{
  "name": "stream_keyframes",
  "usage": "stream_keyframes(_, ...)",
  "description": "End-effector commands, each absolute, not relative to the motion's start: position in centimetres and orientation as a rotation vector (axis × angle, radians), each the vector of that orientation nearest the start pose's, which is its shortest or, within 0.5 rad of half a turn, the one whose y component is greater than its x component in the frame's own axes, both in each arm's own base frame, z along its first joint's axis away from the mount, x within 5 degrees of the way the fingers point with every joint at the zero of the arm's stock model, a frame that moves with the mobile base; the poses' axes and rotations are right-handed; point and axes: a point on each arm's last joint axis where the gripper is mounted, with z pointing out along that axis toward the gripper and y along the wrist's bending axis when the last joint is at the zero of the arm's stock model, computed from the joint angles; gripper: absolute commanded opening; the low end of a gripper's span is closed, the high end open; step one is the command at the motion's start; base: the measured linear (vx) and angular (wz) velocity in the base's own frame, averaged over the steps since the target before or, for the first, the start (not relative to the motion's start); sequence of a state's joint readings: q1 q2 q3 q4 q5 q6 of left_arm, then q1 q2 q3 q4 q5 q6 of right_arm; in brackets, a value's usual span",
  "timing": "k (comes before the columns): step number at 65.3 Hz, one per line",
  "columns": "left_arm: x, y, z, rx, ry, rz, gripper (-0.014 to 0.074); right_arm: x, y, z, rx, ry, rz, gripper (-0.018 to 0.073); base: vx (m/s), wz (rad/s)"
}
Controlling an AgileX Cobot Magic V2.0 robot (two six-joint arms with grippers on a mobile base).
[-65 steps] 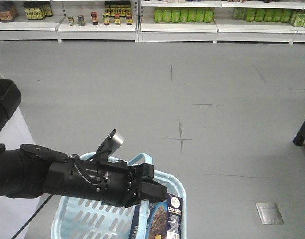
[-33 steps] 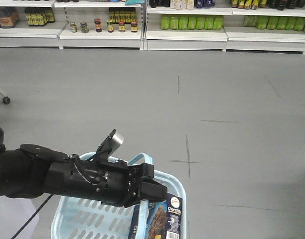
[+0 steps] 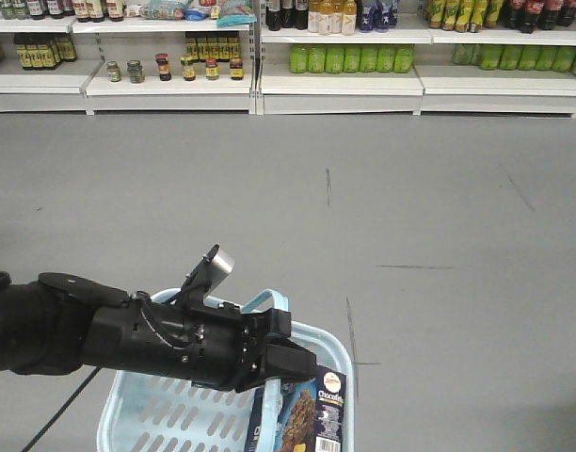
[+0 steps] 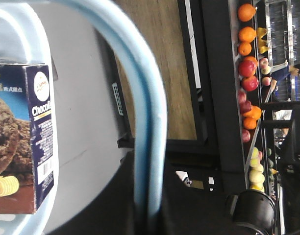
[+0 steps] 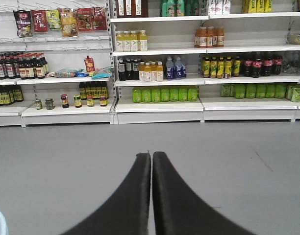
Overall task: Left arm holds basket, right arm returns cookies
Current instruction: 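Hold the basket with the left gripper while driving toward the drink shelves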
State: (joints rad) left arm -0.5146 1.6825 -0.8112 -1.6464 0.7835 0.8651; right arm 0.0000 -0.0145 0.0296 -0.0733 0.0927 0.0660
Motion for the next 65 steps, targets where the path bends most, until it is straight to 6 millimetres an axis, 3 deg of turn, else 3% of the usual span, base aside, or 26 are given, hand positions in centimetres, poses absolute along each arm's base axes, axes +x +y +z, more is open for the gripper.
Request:
stream_keyframes(1,23.79,-21.40,22.34,0.122,2.427,-1.642,-0.0006,5.59,-0.05,20.31,-0.004,1.507,-0.016,-0.0008,0.44,0.00)
stream_keyframes(65,23.79,-21.40,22.34,0.122,2.427,-1.642,-0.0006,5.59,-0.05,20.31,-0.004,1.507,-0.016,-0.0008,0.43,0.01)
